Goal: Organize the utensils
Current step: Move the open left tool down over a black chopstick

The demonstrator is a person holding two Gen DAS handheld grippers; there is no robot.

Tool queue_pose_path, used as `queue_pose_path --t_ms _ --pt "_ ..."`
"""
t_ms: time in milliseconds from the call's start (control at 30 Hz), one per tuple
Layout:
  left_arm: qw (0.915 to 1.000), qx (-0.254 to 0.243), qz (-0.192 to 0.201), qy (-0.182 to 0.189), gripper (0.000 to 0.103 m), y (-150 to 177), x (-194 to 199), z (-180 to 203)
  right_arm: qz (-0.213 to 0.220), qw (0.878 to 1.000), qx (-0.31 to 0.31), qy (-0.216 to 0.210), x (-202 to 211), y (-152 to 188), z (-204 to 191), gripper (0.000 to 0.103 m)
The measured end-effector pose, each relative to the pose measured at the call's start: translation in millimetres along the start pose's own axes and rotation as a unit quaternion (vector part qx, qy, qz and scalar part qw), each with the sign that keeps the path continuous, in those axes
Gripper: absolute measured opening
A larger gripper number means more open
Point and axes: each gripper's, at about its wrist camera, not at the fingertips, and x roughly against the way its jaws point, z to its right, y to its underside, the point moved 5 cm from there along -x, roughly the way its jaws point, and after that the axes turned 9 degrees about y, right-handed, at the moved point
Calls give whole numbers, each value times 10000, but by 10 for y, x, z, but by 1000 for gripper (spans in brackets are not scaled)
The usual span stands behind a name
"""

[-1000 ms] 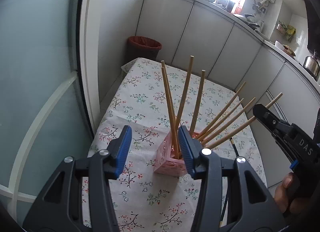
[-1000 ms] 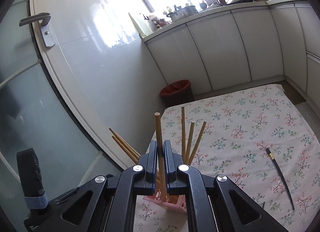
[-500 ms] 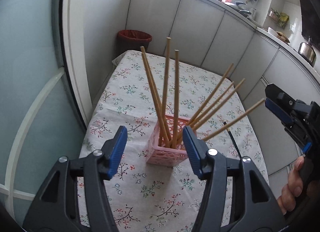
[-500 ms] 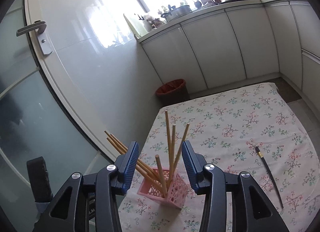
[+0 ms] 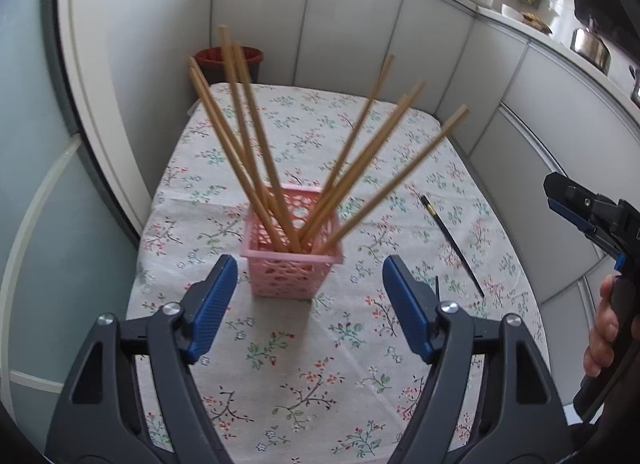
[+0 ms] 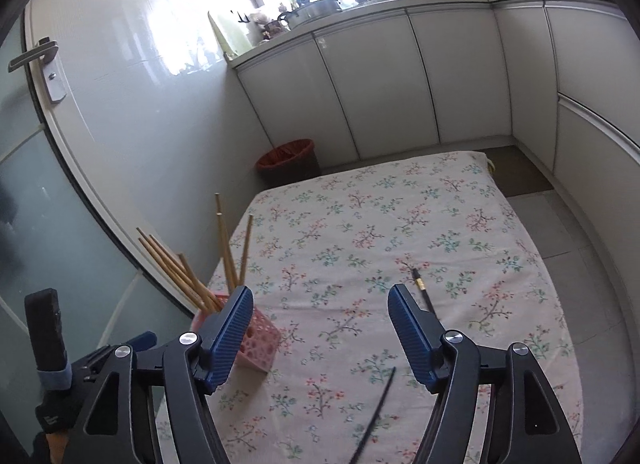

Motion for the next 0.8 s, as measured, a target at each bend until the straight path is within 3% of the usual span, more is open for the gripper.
queue_pose_path --t_ms 233,467,800 --pt "9977 -379 -568 51 82 170 -273 295 -455 9979 -115 442 -70 174 457 83" --pt "9895 -589 -1302 237 83 422 -637 625 -1045 9895 36 993 -227 385 772 85" --pt "9788 -428 -1927 551 83 620 -1143 951 -1533 9802 0 1257 -340 556 1085 85"
